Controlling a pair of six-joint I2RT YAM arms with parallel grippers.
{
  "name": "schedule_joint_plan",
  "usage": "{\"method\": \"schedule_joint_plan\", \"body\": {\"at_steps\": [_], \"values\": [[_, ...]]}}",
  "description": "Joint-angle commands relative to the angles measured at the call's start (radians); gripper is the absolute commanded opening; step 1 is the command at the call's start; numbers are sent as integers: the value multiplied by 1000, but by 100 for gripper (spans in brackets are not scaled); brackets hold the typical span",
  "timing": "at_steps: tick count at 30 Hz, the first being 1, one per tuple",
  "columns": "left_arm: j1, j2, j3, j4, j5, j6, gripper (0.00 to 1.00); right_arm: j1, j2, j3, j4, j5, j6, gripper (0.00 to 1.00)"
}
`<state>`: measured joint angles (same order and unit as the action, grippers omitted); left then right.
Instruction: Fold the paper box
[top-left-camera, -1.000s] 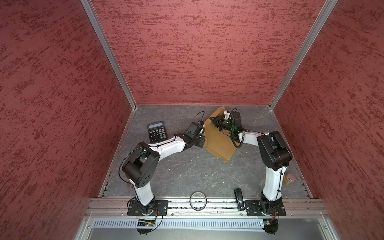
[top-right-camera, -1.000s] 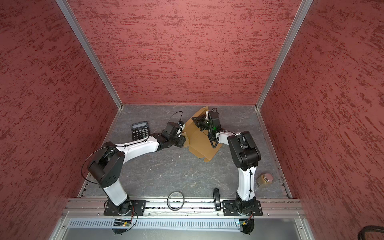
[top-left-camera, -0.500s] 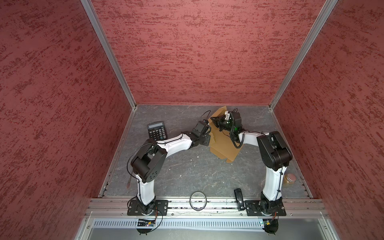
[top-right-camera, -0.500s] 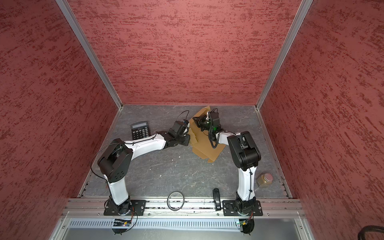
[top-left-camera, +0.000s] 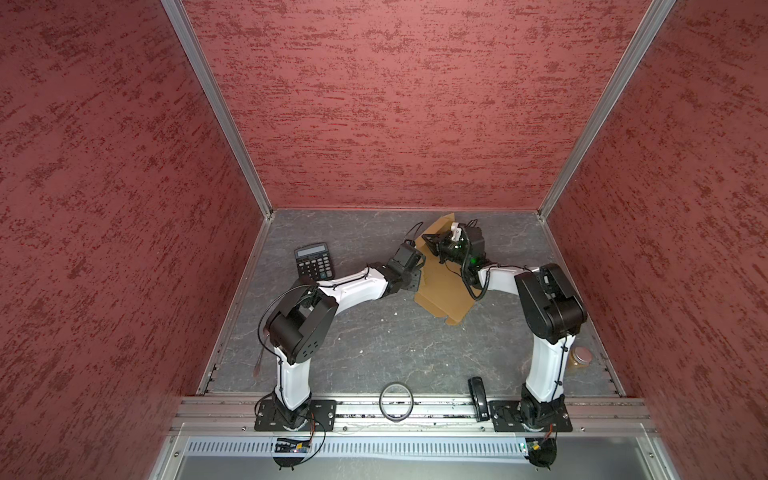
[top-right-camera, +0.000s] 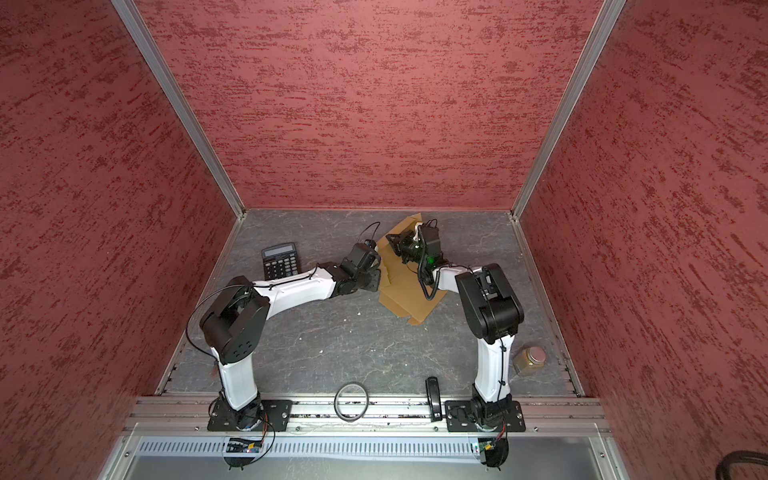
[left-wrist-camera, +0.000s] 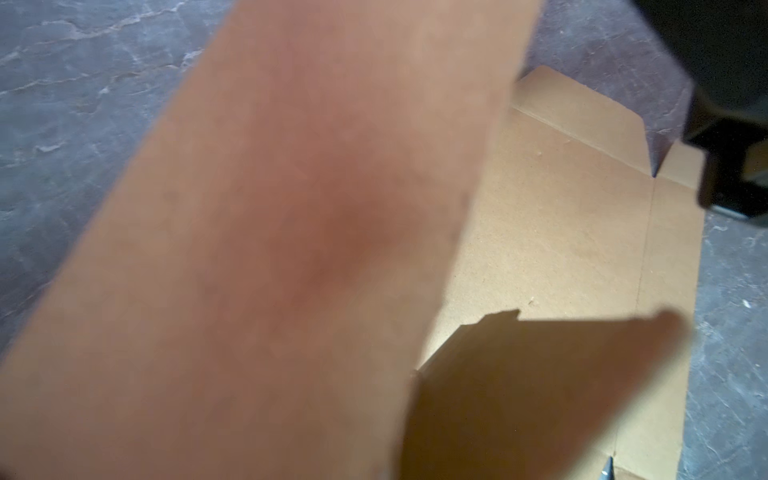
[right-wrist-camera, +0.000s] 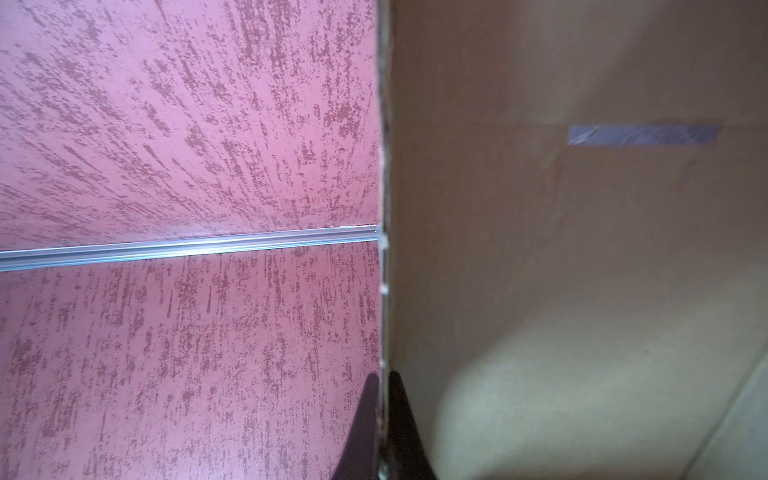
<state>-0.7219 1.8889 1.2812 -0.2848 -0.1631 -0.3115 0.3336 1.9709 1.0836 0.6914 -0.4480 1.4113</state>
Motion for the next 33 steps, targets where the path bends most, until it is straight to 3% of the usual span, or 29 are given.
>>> {"method": "schedule_joint_plan", "body": {"at_steps": [1, 19, 33], "values": [[1, 22, 12, -1, -73, -16, 44, 21, -33, -38, 72, -16, 32, 2], [-30, 79, 35, -55, -293, -82, 45, 22, -69, -168, 183, -14, 53, 2], [-44, 125, 85, -83, -439, -91, 28, 32, -81, -161, 162, 8, 61, 3]]}}
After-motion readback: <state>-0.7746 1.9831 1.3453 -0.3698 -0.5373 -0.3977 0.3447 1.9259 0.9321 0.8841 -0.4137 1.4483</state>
